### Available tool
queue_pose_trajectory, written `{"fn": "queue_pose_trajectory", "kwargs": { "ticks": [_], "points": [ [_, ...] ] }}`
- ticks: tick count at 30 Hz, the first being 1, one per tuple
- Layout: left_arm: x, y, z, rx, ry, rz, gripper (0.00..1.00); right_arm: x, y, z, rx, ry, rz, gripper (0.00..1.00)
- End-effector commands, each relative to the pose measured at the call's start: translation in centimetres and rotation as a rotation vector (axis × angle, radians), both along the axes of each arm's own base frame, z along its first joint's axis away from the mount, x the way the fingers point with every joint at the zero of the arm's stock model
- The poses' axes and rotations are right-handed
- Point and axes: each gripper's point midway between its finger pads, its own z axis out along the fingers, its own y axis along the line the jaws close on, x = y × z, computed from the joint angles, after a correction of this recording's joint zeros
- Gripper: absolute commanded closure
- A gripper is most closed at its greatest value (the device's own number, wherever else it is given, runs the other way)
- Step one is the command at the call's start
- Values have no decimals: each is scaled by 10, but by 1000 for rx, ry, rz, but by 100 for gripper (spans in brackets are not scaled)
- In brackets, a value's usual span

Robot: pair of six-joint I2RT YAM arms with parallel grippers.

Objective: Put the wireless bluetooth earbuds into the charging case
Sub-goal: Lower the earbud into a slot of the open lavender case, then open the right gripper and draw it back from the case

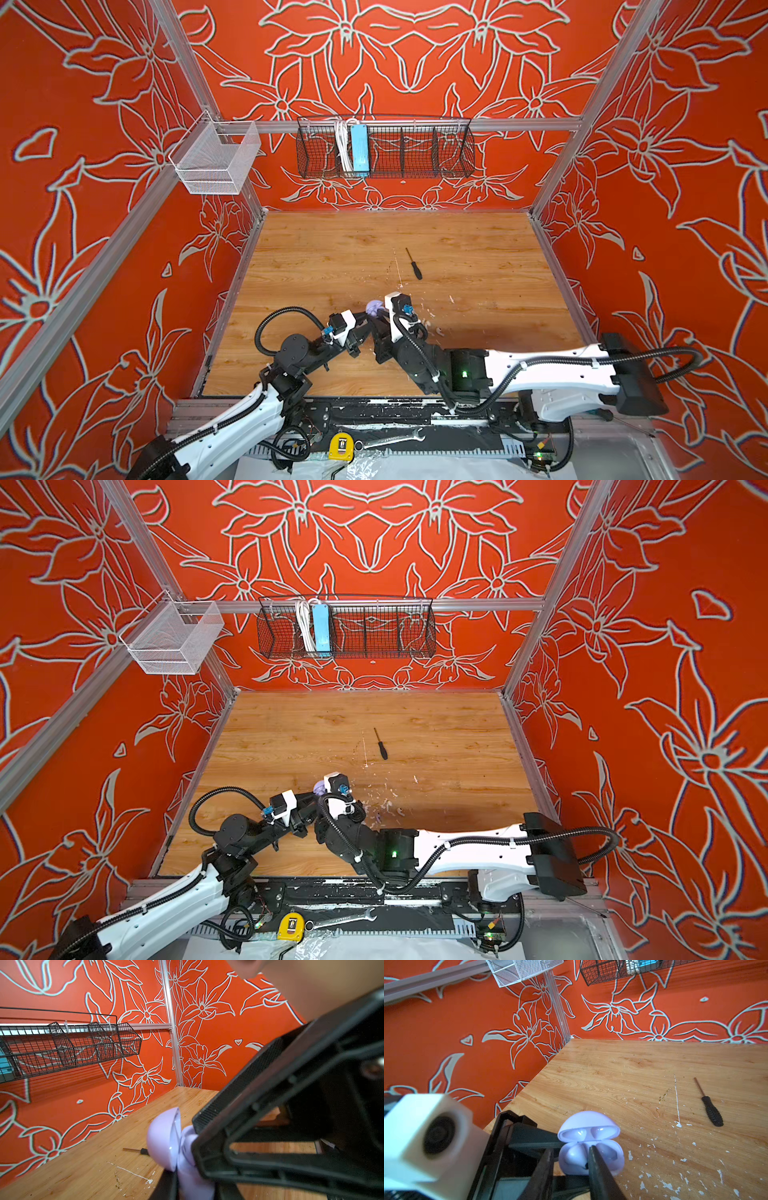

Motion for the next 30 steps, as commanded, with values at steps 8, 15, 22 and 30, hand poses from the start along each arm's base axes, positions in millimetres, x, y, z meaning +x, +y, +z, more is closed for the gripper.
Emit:
{"fn": "queue_pose_trajectory", "kwargs": {
  "ticks": [8, 15, 22, 30],
  "points": [
    [0, 0, 17, -20, -47, 6, 100, -4, -53, 21, 40, 25, -36, 64],
    [14, -15, 6, 33, 38, -21, 100, 3, -107, 2, -64, 41, -146, 59],
    [22, -22, -3, 38, 92, -32, 100, 14, -122, -82, -235, 256, -83, 55],
    [49, -6, -16, 31, 181, 136, 100, 29, -140, -193, -412, 577, -102, 57]
  ]
}}
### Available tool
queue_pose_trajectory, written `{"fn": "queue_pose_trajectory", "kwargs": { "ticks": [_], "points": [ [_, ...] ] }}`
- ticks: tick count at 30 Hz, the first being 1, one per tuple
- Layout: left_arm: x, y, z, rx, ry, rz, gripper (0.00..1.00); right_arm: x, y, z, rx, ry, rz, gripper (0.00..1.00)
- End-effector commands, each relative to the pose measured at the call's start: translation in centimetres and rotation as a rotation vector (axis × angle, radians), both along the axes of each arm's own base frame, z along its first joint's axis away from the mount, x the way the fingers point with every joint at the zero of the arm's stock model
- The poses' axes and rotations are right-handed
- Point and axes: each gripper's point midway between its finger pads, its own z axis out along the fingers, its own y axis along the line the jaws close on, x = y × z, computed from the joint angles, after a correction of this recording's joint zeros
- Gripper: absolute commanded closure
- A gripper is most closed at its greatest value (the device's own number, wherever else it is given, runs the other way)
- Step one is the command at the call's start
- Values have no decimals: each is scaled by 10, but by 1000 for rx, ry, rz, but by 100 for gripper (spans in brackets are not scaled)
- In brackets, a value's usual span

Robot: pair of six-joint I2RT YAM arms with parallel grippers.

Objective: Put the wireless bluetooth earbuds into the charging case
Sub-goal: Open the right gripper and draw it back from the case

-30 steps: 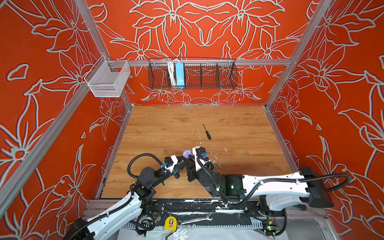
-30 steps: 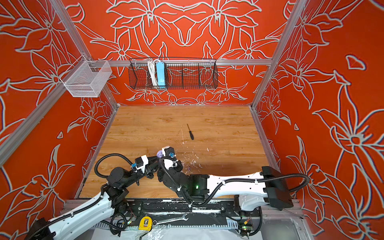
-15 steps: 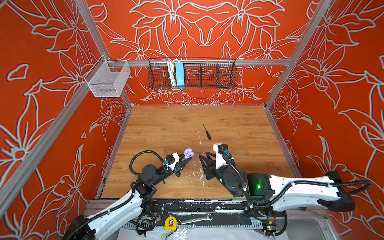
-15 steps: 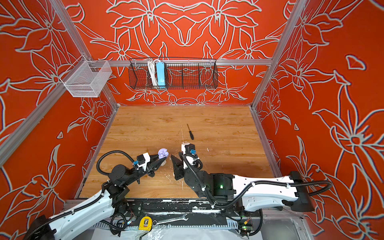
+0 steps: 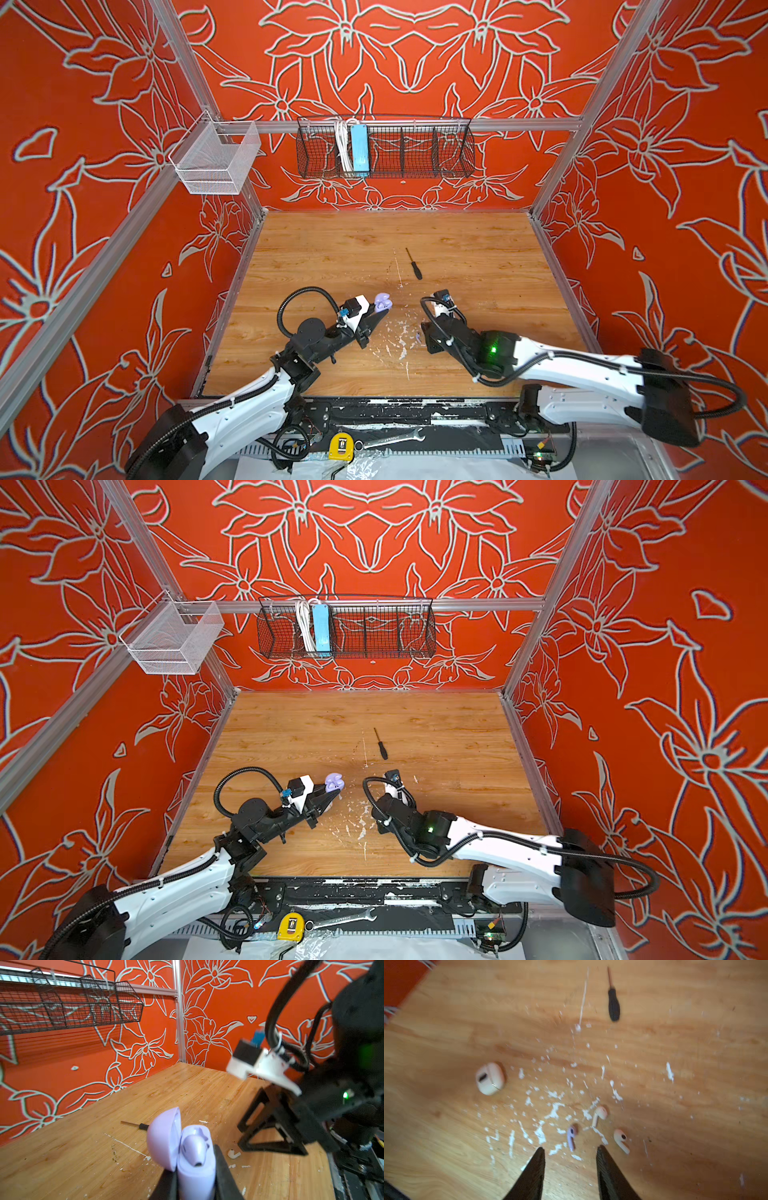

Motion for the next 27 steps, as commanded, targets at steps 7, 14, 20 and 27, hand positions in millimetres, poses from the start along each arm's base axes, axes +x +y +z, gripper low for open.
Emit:
{"fn": "queue_pose_trajectory", "kwargs": {
  "ticks": [7, 14, 20, 27],
  "points": [
    [15, 10, 8, -22, 14, 96, 100, -16, 37, -38, -54, 229, 128, 57],
    [15, 12, 8, -23, 13, 107, 100, -8, 46, -55, -128, 252, 137, 59],
    [17, 13, 6, -27, 26, 118, 100, 9, 42, -60, -232, 240, 141, 60],
    [18, 15, 7, -28, 22, 134, 100, 14, 34, -66, -267, 258, 123, 61]
  ]
}}
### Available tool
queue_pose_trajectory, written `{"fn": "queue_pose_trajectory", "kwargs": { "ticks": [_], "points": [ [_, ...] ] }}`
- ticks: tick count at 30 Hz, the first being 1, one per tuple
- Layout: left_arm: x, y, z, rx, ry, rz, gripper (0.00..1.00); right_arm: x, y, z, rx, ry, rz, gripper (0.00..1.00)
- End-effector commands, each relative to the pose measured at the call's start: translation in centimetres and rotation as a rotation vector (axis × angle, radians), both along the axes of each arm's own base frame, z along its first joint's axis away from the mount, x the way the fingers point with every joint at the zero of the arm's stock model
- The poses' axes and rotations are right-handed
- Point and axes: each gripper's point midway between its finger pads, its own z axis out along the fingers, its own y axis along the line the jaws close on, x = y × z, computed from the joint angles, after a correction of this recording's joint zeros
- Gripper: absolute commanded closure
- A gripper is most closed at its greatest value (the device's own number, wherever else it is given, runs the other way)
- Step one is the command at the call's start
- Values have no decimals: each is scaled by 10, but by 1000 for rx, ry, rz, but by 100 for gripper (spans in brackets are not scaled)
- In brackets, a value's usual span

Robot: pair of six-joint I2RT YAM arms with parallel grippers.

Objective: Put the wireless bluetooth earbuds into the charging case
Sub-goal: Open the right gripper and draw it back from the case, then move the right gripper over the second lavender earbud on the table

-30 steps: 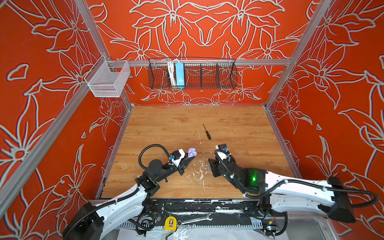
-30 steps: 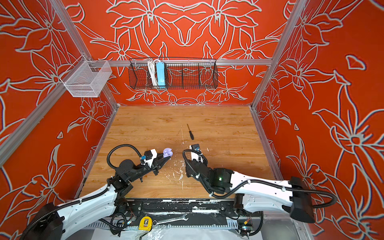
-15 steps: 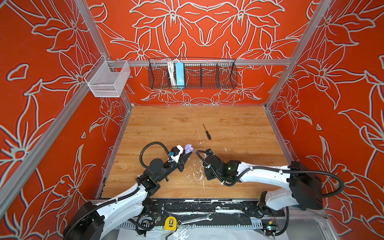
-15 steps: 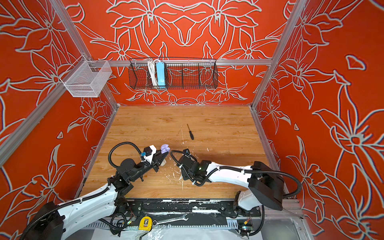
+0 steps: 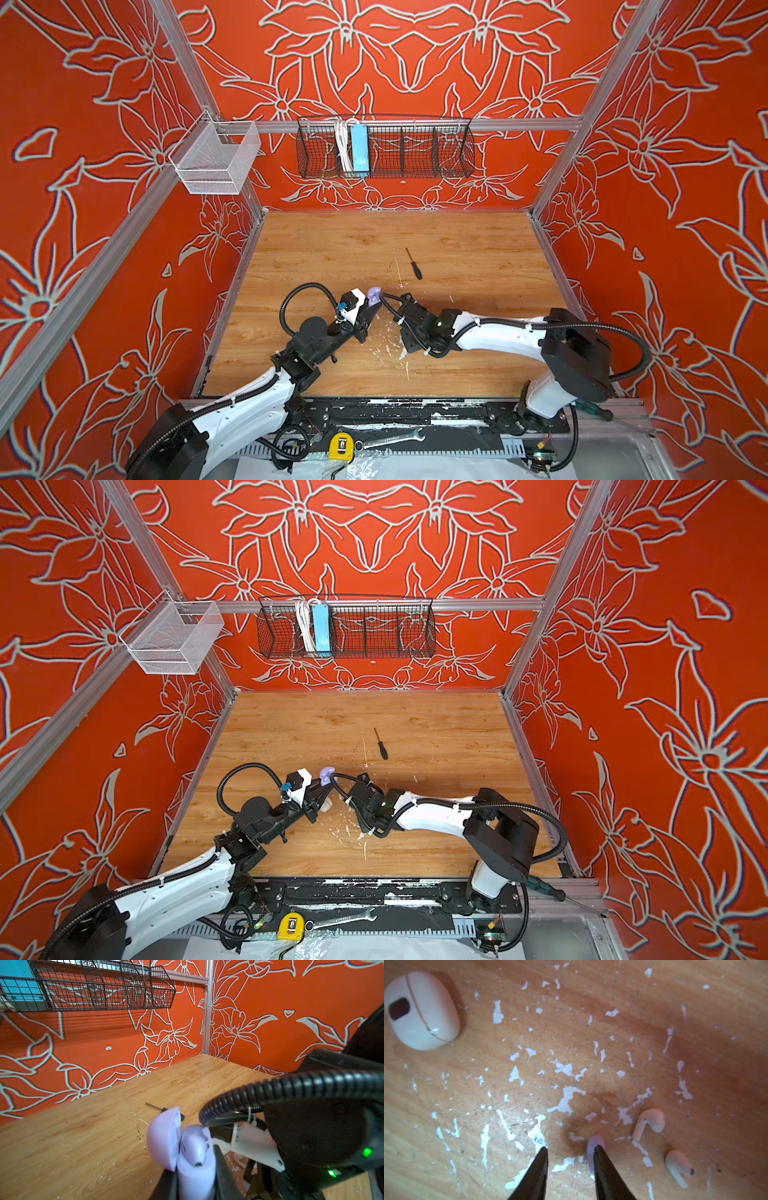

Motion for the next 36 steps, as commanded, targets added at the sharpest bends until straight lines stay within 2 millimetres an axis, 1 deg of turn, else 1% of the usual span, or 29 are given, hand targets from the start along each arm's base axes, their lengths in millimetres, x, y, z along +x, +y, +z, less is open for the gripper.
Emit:
{"fn": "queue_pose_trajectory", "kwargs": {
  "ticks": [1, 5, 9, 12, 15, 18, 21, 24, 30, 36],
  "points": [
    [1, 0, 18, -31, -40, 4, 100, -1, -11, -5, -50, 15, -9, 61],
    [1, 0, 19, -31, -41, 4, 100, -11, -18, -11, -25, 49, -38, 64],
    [2, 0, 18, -30, -38, 7, 100, -23, -17, -18, 30, 86, -40, 64],
    [1, 0, 18, -30, -39, 6, 100, -26, -17, -25, 42, 99, -41, 64],
    [0, 1, 19, -30, -43, 8, 100, -26, -14, -31, 45, 110, -43, 64],
    [0, 2, 20, -29, -47, 12, 100, -29, -5, -33, 61, 127, -27, 65],
    [0, 3, 20, -29, -49, 16, 100, -32, 1, -32, 62, 130, -16, 66],
    [-1, 2, 22, -31, -53, 9, 100, -32, 2, -29, 50, 109, -16, 66],
    [-2, 2, 22, -33, -53, 4, 100, -25, -11, -26, 9, 62, -60, 67],
    [-2, 2, 23, -34, -52, 2, 100, -23, -20, -17, -2, 28, -78, 63]
  ]
}}
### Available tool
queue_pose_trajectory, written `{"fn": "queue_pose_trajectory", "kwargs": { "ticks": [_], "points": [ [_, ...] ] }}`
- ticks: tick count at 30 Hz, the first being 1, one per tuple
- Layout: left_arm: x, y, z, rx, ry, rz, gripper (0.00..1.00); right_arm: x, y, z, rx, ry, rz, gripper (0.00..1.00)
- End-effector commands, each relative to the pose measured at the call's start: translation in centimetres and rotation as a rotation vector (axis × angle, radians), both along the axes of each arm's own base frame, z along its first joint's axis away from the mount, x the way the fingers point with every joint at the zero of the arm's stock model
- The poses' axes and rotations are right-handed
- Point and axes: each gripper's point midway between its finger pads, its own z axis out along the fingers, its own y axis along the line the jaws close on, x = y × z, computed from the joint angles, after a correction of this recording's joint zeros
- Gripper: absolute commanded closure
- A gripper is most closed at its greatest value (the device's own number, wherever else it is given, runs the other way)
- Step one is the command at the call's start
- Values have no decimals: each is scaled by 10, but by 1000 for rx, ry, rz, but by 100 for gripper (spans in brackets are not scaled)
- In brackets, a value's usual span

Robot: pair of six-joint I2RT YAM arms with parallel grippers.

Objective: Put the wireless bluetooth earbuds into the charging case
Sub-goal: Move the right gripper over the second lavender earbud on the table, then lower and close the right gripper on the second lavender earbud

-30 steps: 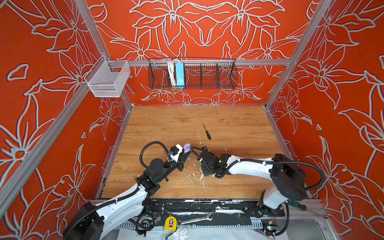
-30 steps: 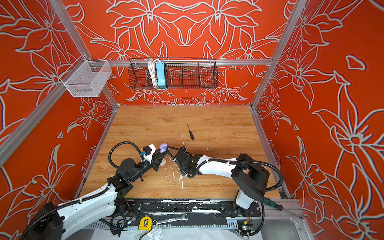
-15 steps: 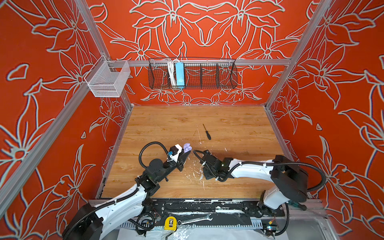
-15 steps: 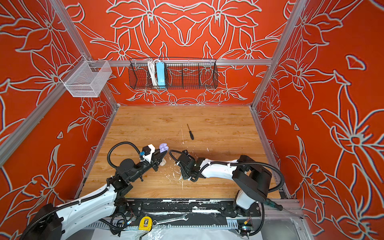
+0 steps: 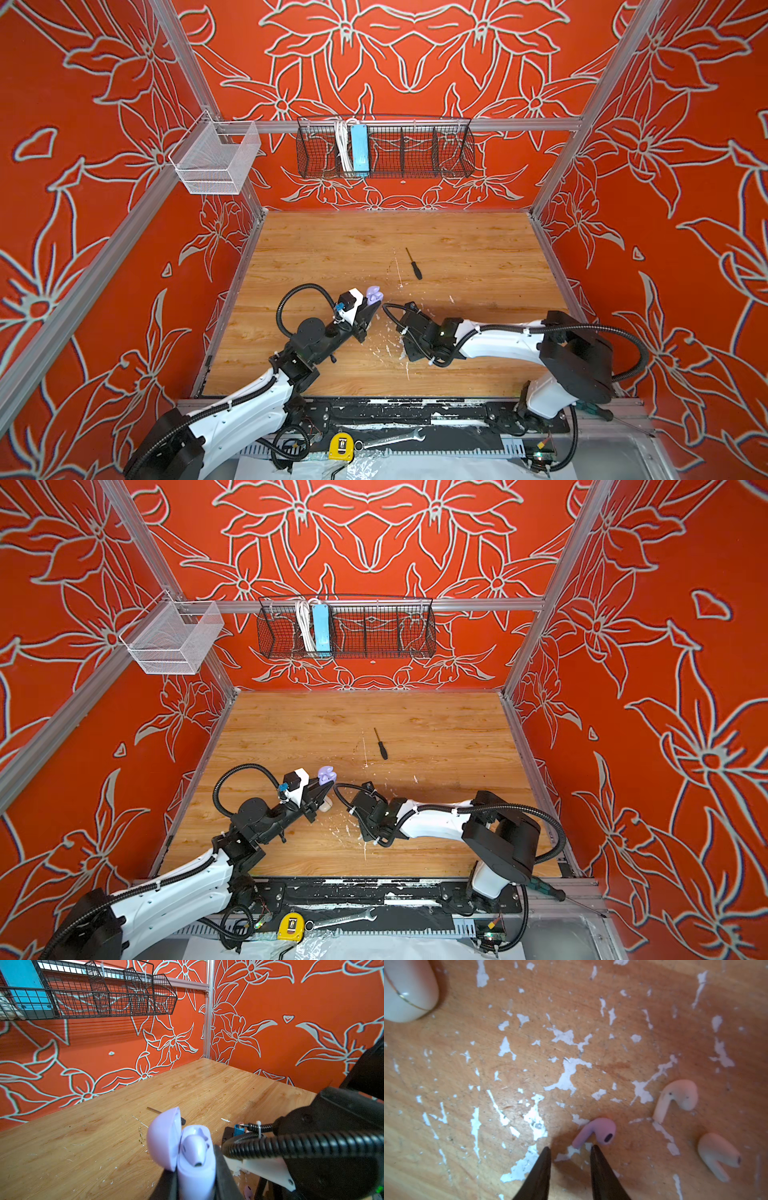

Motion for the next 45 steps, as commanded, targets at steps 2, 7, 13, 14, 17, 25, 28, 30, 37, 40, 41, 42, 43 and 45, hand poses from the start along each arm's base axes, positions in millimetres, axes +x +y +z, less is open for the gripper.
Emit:
{"fn": "queue_pose_trajectory", "kwargs": {
  "ticks": [2, 7, 13, 14, 17, 25, 28, 30, 37, 40, 41, 42, 43, 45],
  "points": [
    [0, -1, 15, -21, -34, -3, 100, 1, -17, 4, -48, -28, -42, 61],
    [0, -1, 16, -23, -32, -4, 100, 7, -12, 1, -71, -38, -46, 61],
    [0, -1, 16, -24, -33, -4, 100, 18, -9, -1, -123, -62, -57, 61],
    [0, -1, 16, -25, -34, -5, 100, 18, -9, -1, -128, -63, -57, 61],
    [-1, -1, 17, -25, -35, -7, 100, 17, -10, -4, -143, -57, -54, 61],
    [-1, -1, 18, -29, -37, -6, 100, 15, -26, 1, -163, -78, -73, 63],
    [-1, 0, 18, -29, -37, -6, 100, 14, -27, 0, -163, -81, -74, 63],
    [-1, 0, 19, -31, -37, -6, 100, 14, -24, -2, -153, -73, -68, 63],
    [-1, 0, 18, -29, -38, -5, 100, 16, -16, -10, -146, -62, -64, 64],
    [-1, 0, 18, -29, -37, -6, 100, 18, -14, -12, -154, -65, -64, 64],
    [-1, 0, 18, -29, -37, -6, 100, 19, -15, -13, -158, -65, -64, 64],
    [-1, 0, 19, -30, -39, -6, 100, 19, -15, -15, -163, -63, -64, 64],
    [-2, 0, 19, -30, -39, -7, 100, 19, -15, -16, -164, -61, -64, 64],
    [-2, 0, 19, -31, -40, -6, 100, 20, -15, -18, -167, -59, -67, 64]
  ]
}}
